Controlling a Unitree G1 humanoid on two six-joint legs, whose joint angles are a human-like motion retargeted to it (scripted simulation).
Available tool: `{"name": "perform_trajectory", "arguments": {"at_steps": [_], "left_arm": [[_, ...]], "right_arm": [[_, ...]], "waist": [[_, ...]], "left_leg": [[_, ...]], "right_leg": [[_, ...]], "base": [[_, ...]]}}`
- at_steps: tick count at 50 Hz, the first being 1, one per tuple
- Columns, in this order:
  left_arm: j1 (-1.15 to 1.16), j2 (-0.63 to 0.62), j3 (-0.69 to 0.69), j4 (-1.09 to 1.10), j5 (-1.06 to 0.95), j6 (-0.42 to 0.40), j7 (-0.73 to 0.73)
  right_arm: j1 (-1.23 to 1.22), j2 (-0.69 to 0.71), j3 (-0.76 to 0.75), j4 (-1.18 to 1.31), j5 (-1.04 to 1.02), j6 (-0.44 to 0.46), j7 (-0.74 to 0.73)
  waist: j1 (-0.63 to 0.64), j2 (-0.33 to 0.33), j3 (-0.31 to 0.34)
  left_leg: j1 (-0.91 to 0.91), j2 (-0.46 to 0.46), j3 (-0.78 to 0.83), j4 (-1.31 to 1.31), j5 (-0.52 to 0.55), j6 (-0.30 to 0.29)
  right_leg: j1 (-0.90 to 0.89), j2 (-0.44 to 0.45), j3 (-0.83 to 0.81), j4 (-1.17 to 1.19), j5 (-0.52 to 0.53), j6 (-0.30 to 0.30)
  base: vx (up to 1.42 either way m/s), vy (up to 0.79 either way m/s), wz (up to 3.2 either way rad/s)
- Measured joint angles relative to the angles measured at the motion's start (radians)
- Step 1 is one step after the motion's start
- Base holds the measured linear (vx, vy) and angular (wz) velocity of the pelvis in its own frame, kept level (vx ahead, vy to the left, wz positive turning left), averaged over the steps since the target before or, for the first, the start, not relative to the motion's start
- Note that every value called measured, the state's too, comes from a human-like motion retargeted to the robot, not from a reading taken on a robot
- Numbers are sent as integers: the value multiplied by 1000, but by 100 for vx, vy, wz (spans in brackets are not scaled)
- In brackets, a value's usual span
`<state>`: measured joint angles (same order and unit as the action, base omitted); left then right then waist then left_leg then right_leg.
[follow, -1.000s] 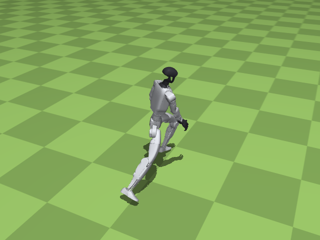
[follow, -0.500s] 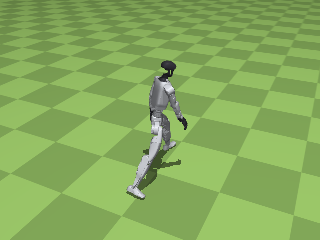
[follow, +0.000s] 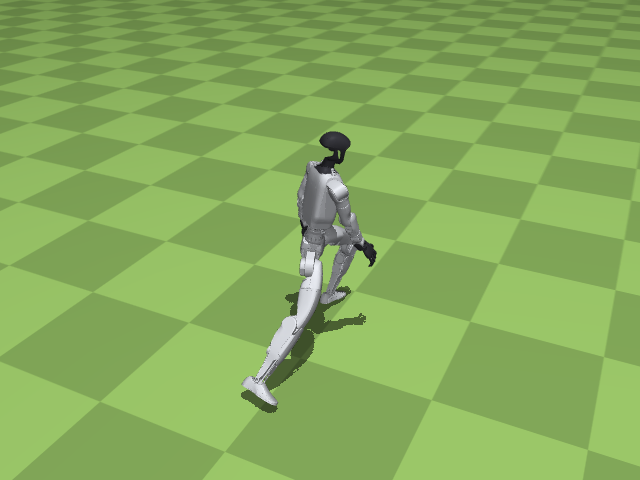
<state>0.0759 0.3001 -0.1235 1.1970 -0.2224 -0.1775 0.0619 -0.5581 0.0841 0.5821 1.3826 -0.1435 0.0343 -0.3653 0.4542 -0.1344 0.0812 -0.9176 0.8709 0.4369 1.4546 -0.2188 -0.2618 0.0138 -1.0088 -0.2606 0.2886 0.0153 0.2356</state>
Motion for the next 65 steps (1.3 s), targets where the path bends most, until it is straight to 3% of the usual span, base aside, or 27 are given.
{"name": "perform_trajectory", "arguments": {"at_steps": [9,18,26,30,36,42,45,49,58,63,64,65], "left_arm": [[-98,46,-34,-12,18,4,47],[-100,90,37,-41,-28,11,77],[-94,116,81,-63,-25,17,59],[-124,115,103,-52,6,22,55],[-151,53,144,-18,75,32,27],[-87,-11,137,75,121,29,-48],[-42,-45,121,151,123,25,-94],[-2,-76,77,224,103,36,-128],[23,-29,52,128,58,6,-73],[10,-16,80,42,-8,-4,-10],[-11,-23,84,42,39,2,-72],[-40,-33,88,48,116,10,-172]], "right_arm": [[-121,34,90,-24,-134,15,-51],[-153,87,95,-24,-84,6,-57],[-163,108,105,-14,-57,-16,-16],[-174,109,82,7,-57,-19,10],[-152,78,41,59,-80,-27,58],[-71,60,59,96,-185,-32,159],[-37,47,70,105,-249,-39,220],[-22,26,67,106,-292,-28,249],[-11,-12,64,52,-198,-31,135],[-22,-28,33,41,-127,-16,92],[-33,-31,19,44,-137,-37,123],[-47,-33,-1,48,-155,-72,174]], "waist": [[-21,48,20],[-25,34,12],[-71,-34,-8],[-90,-41,-5],[-121,21,17],[-95,129,10],[-101,163,-8],[-118,171,-24],[-52,113,-54],[-5,53,-47],[-44,24,-87],[-104,-10,-148]], "left_leg": [[-106,-47,-23,178,-106,0],[-47,-62,-33,76,-36,0],[35,-76,-15,-209,155,0],[104,-81,-16,-429,261,0],[296,-110,-16,-854,441,0],[691,-75,125,-1329,625,0],[855,-101,234,-1498,677,0],[875,-129,241,-1484,687,0],[524,-74,41,-935,471,0],[338,-94,-14,-656,347,0],[358,-370,109,-298,-58,152],[409,-776,295,211,-654,379]], "right_leg": [[-75,-81,58,80,-66,-14],[-59,-24,49,85,-106,-30],[-56,66,35,76,-132,-15],[-22,156,4,62,-141,5],[81,341,-80,49,-183,-21],[210,509,-92,-8,-195,-52],[247,517,-85,-13,-199,-37],[269,476,-91,-3,-205,-29],[232,370,-104,3,-181,-24],[175,245,-93,31,-166,-7],[139,217,-146,39,-147,-20],[93,194,-227,48,-121,-42]], "base": [[0,29,20],[-1,-11,-6],[-12,-44,1],[-16,-62,10],[-11,-53,27],[9,-30,-32],[12,-5,-25],[8,2,1],[3,9,5],[4,31,26],[-2,23,211],[2,16,81]]}}
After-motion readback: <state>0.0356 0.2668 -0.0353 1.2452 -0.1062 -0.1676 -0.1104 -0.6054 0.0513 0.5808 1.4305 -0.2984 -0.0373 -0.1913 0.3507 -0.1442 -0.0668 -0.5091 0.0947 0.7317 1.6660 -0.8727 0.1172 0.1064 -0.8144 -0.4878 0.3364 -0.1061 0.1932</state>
